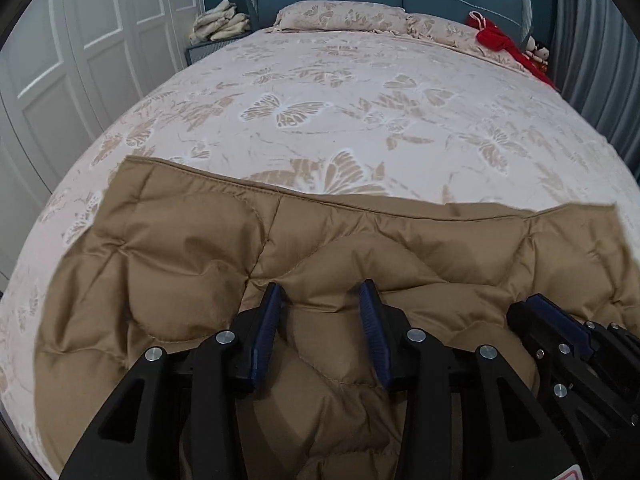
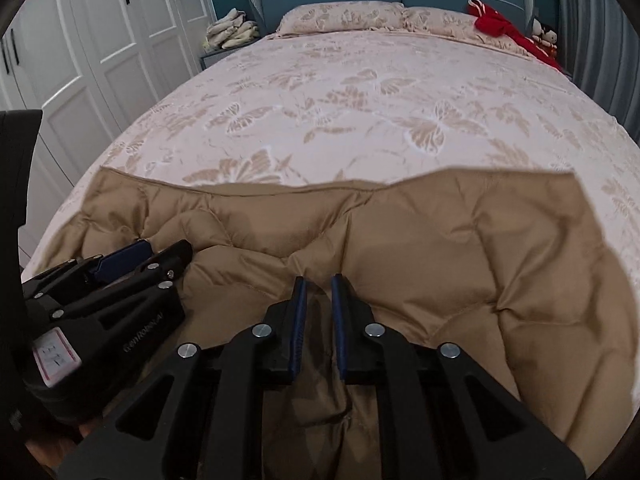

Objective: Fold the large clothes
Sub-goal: 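Grasp the jacket hem with both tools side by side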

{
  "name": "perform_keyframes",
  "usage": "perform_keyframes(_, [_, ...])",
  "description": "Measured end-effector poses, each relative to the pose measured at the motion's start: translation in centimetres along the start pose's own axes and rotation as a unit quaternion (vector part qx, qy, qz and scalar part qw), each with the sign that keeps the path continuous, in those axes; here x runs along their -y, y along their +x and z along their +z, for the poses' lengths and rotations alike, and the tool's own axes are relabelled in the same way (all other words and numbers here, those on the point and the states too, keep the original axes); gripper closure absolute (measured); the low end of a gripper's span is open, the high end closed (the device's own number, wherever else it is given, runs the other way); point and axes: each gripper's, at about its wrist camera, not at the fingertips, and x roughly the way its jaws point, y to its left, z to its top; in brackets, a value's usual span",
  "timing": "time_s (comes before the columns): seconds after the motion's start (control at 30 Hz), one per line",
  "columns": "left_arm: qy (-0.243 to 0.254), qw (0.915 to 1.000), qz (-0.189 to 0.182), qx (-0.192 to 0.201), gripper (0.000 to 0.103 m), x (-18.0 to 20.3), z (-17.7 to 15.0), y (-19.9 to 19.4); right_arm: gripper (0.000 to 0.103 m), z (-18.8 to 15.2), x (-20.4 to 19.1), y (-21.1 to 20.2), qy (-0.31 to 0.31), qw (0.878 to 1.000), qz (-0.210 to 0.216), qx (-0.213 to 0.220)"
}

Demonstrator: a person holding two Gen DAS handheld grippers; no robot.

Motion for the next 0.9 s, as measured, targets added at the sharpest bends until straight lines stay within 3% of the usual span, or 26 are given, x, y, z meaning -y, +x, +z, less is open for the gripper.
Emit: perform_keyframes(0.9, [0.000, 0.9992, 0.023, 0.032, 0.065, 0.5, -1.2, 2.5, 0.094, -1.5, 0.9, 3.3, 0.023, 0.999, 0.012, 0.028])
